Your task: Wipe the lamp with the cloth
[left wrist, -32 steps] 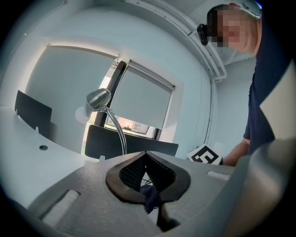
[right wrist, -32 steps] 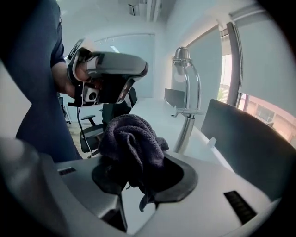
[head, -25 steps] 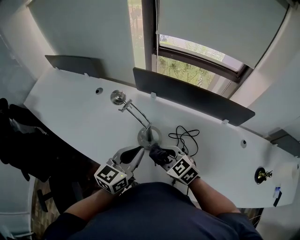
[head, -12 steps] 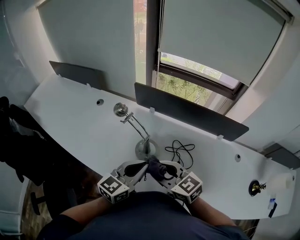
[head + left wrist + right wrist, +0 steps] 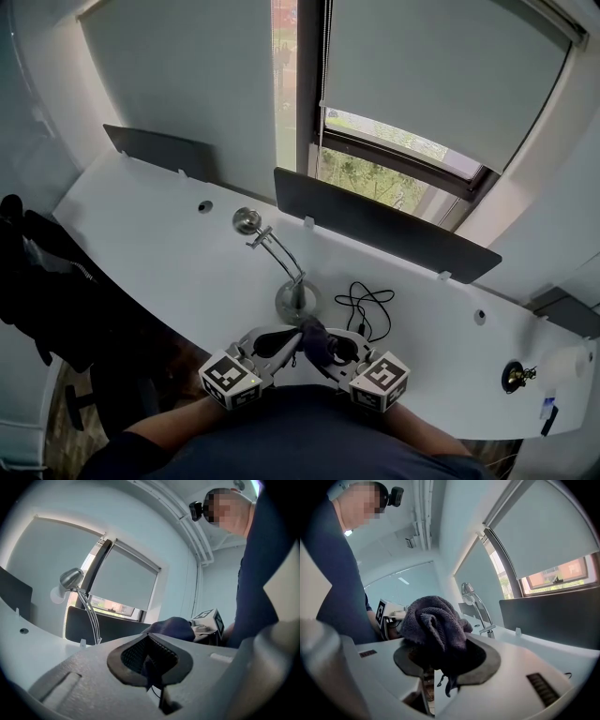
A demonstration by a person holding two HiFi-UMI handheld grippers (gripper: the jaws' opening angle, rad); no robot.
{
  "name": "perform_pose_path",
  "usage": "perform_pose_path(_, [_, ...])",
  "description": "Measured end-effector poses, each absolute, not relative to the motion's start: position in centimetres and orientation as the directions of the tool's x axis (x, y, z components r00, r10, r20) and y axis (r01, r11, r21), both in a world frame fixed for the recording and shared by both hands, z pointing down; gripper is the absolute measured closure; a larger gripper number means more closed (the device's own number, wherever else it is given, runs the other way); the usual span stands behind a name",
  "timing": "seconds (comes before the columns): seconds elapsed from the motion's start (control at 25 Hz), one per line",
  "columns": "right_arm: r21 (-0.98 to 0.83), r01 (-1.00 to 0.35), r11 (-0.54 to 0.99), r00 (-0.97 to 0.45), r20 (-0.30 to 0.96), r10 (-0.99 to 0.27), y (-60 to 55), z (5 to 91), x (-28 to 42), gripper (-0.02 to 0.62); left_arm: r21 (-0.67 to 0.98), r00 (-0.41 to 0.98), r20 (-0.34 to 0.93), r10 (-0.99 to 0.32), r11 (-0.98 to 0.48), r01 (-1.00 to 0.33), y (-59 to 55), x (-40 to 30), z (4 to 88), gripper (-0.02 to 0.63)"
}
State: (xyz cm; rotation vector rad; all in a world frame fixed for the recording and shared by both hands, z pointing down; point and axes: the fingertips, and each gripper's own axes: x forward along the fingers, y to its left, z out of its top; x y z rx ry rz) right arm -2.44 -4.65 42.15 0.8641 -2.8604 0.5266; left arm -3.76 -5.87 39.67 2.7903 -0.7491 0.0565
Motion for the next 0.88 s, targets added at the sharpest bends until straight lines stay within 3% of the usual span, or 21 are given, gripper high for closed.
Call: perform_pose_path(0.88, [-0.28, -0.548, 0.789, -0.837, 0.198, -0.51, -4.68, 42.44, -2.7, 0.439, 0.217, 0.873, 0.104, -0.477, -0.846, -0.488, -5.94, -3.53, 39.75, 0.599])
